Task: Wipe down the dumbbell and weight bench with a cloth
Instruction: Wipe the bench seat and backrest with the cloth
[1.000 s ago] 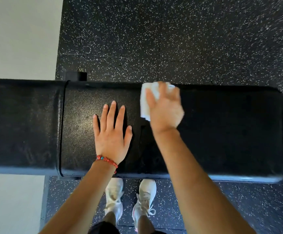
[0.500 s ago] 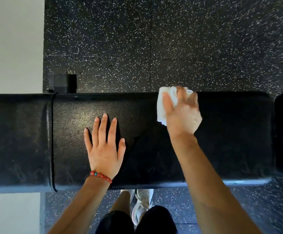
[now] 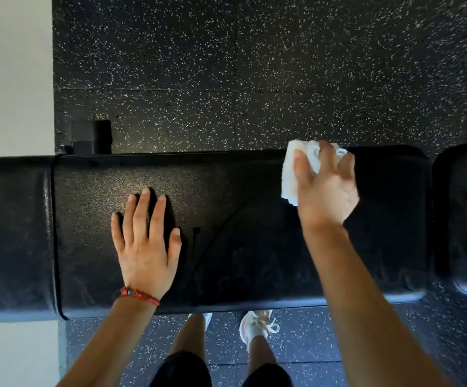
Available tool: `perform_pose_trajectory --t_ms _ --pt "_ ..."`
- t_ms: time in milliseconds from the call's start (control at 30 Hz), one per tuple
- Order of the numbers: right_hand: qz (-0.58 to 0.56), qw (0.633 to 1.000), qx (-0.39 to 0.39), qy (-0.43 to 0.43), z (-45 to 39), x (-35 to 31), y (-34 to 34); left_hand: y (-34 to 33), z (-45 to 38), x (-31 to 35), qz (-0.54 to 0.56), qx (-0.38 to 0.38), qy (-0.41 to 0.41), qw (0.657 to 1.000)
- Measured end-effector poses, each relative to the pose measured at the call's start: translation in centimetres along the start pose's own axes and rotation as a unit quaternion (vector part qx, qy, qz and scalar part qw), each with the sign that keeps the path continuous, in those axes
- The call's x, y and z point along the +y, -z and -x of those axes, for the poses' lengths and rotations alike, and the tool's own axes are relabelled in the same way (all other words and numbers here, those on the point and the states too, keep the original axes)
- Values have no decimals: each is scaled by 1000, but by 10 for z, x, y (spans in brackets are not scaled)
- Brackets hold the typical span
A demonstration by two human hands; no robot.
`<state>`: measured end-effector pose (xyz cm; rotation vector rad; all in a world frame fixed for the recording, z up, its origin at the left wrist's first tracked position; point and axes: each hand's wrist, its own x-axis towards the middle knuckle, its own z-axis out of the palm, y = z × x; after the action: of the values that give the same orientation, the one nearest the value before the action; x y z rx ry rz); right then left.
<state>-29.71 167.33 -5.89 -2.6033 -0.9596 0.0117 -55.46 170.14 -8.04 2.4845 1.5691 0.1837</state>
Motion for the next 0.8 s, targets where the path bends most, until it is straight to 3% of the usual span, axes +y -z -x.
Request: perform_pose_trajectory --t_ms 267,433,600,633,700,800 --pt "-8 988 -21 156 -1 7 0 -16 -11 101 32 -34 -90 995" --pt "11 1000 -9 -11 -36 78 22 -26 -9 111 -8 -56 -81 995" --pt "0 999 -1 -53 -38 84 26 -27 -8 110 -22 -53 -86 995" --pt "-6 998 -28 -50 -30 76 25 -26 -7 112 -22 -52 -86 995" --pt "-16 996 -85 4 -6 55 21 -25 -9 111 -19 -55 -83 995" --pt "-24 992 -79 99 13 41 24 -22 -7 112 -18 -52 -81 995"
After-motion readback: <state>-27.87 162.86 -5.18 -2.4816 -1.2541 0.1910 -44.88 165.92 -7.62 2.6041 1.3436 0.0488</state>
